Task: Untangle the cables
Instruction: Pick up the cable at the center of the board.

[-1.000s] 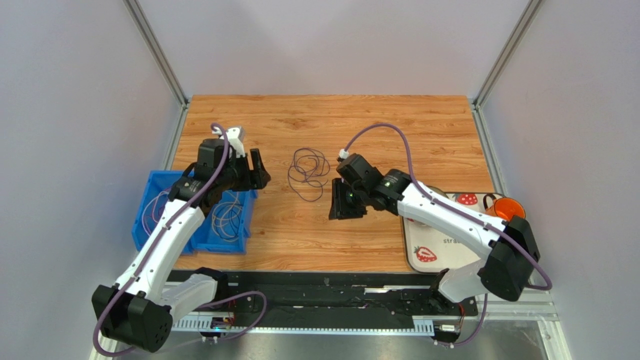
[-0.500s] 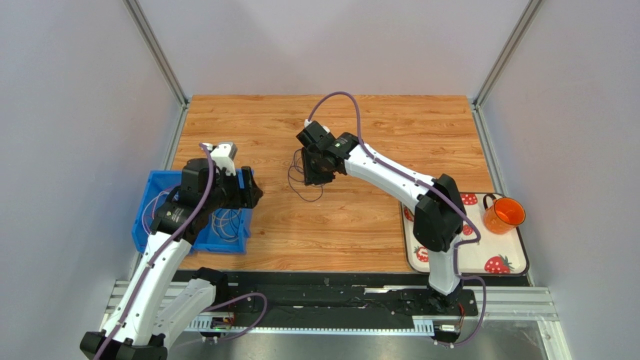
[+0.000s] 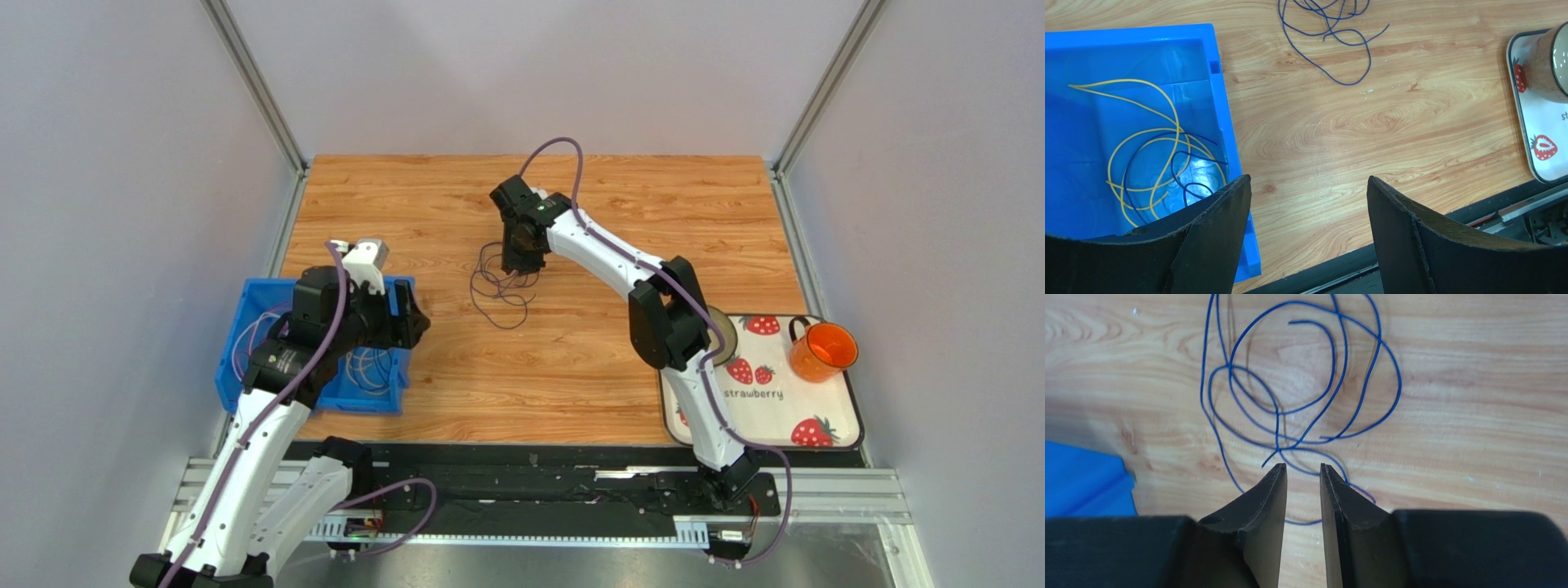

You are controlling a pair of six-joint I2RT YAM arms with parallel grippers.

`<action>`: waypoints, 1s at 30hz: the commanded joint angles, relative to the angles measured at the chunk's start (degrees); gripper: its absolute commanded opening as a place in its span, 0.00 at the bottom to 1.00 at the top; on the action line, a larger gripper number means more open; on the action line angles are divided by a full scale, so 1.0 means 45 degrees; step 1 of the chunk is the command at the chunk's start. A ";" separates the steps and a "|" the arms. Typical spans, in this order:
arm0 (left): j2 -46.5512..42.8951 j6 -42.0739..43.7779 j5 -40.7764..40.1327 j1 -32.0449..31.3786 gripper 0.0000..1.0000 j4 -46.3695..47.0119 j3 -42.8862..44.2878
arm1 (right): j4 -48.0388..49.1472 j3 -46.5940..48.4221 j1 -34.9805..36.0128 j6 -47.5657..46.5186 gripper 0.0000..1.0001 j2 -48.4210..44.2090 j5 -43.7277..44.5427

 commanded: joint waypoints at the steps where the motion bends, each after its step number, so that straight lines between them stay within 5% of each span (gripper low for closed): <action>1: -0.0142 0.0027 0.0488 -0.0040 0.77 0.0402 -0.0163 | 0.0761 0.0830 -0.0418 0.0718 0.30 0.0639 -0.0311; 16: -0.0632 -0.0208 -0.0138 -0.0431 0.77 0.0187 -0.0300 | 0.1602 0.1260 -0.0712 0.0934 0.30 0.1772 -0.1152; 30: -0.0533 -0.0207 -0.0079 -0.0470 0.77 0.0285 -0.0319 | 0.1836 0.0012 -0.0790 0.0856 0.29 0.0738 -0.1015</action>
